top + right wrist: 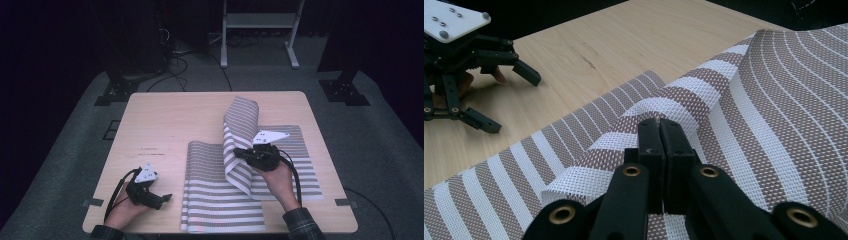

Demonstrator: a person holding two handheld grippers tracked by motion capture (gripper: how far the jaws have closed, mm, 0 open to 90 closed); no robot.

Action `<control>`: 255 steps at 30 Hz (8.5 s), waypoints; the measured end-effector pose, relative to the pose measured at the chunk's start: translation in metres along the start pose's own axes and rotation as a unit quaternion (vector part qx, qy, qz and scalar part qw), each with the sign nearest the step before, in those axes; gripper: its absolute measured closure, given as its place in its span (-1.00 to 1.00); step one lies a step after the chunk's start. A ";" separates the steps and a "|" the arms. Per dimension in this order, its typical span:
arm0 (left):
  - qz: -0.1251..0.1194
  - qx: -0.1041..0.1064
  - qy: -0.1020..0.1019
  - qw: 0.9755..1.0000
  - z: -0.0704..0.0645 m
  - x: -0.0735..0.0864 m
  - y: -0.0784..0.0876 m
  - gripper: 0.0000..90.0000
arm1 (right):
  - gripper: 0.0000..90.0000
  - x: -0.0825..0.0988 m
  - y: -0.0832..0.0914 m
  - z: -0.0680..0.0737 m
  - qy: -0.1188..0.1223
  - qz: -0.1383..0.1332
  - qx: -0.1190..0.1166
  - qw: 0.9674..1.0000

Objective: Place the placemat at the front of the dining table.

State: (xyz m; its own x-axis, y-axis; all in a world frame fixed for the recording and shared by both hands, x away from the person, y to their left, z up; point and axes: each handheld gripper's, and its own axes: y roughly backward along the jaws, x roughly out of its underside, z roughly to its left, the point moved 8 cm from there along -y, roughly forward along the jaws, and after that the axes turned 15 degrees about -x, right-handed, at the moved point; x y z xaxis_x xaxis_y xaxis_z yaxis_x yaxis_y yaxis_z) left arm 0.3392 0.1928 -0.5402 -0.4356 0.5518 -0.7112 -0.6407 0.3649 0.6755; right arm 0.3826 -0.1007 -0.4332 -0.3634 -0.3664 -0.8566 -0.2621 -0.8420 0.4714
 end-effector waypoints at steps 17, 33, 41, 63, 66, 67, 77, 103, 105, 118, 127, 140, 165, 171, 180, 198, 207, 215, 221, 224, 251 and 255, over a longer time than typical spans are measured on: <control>0.000 0.000 0.000 1.000 0.000 0.000 0.000 -1.00 | 0.98 -0.005 -0.047 0.037 0.027 0.034 -0.049 0.998; 0.000 0.000 0.000 1.000 0.000 0.000 0.000 -1.00 | 0.98 -0.017 -0.094 0.062 0.041 0.044 -0.094 0.994; 0.000 0.000 -0.001 1.000 0.000 0.000 0.000 -1.00 | 0.91 -0.024 -0.110 0.067 0.038 0.042 -0.109 0.992; 0.000 0.000 0.000 1.000 0.000 0.000 0.000 -1.00 | 0.00 -0.020 -0.048 0.030 -0.014 -0.001 -0.054 0.998; 0.000 0.000 0.000 1.000 0.000 0.000 0.000 -1.00 | -0.07 -0.013 -0.032 0.022 -0.018 -0.002 -0.038 0.999; 0.000 0.000 0.000 1.000 0.000 0.000 0.000 -1.00 | -0.09 -0.010 -0.026 0.019 -0.020 -0.003 -0.031 0.999; -0.001 0.000 0.000 1.000 0.000 0.000 0.000 -1.00 | -0.20 0.019 0.022 0.002 -0.037 -0.003 0.018 0.999; -0.001 -0.001 0.000 1.000 0.000 0.000 0.000 -1.00 | -0.31 0.157 0.136 -0.001 -0.133 0.040 0.149 0.979; -0.001 -0.001 0.000 1.000 0.000 0.000 0.000 -1.00 | -0.31 0.166 0.139 0.002 -0.139 0.047 0.151 0.978; -0.001 -0.001 -0.001 1.000 0.000 0.000 0.000 -1.00 | -0.27 0.189 0.134 0.011 -0.155 0.088 0.136 0.974; -0.001 0.000 -0.003 1.000 0.000 0.000 0.000 -1.00 | -0.19 0.189 0.123 0.018 -0.126 0.121 0.132 0.976; -0.014 0.006 0.011 1.000 0.000 -0.006 0.013 -1.00 | 0.69 0.186 0.123 0.016 -0.117 0.125 0.129 0.977; -0.014 0.066 -0.008 0.998 -0.025 -0.015 0.014 -0.24 | 0.87 0.185 0.122 0.013 -0.125 0.127 0.120 0.977; -0.015 0.066 -0.003 0.998 -0.023 -0.020 0.020 0.33 | 0.88 0.184 0.122 0.013 -0.125 0.128 0.120 0.976; -0.005 0.060 -0.002 0.998 -0.024 -0.026 0.023 0.83 | 0.89 0.184 0.122 0.012 -0.122 0.131 0.122 0.976; -0.024 0.057 0.017 0.998 -0.023 -0.037 0.034 0.93 | 0.93 0.167 0.127 0.006 -0.117 0.099 0.126 0.980; -0.035 0.051 0.029 0.998 -0.016 -0.045 0.037 0.94 | 0.94 0.149 0.128 -0.008 -0.113 0.073 0.129 0.982; -0.045 0.040 0.038 0.997 -0.008 -0.055 0.037 0.95 | 0.94 0.132 0.127 -0.021 -0.104 0.058 0.136 0.983; -0.054 0.037 0.049 0.997 -0.002 -0.063 0.036 0.95 | 0.95 0.121 0.127 -0.030 -0.097 0.049 0.143 0.984; -0.057 0.035 0.050 0.996 0.001 -0.067 0.036 0.95 | 0.95 0.115 0.127 -0.035 -0.097 0.043 0.144 0.984; -0.069 0.009 0.080 0.994 0.042 -0.099 0.016 0.95 | 0.94 0.069 0.114 -0.082 -0.087 0.027 0.153 0.984; -0.073 0.005 0.086 0.994 0.050 -0.104 0.012 0.95 | 0.94 0.061 0.111 -0.090 -0.087 0.024 0.154 0.984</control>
State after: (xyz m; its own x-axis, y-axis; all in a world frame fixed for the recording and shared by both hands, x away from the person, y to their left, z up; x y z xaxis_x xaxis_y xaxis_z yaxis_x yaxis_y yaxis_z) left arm 0.4082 0.1769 -0.4479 -0.4402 0.3555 -0.8245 -0.6995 0.4399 0.5632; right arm 0.4122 -0.2519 -0.4522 -0.5225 -0.3070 -0.7955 -0.4894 -0.6560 0.5746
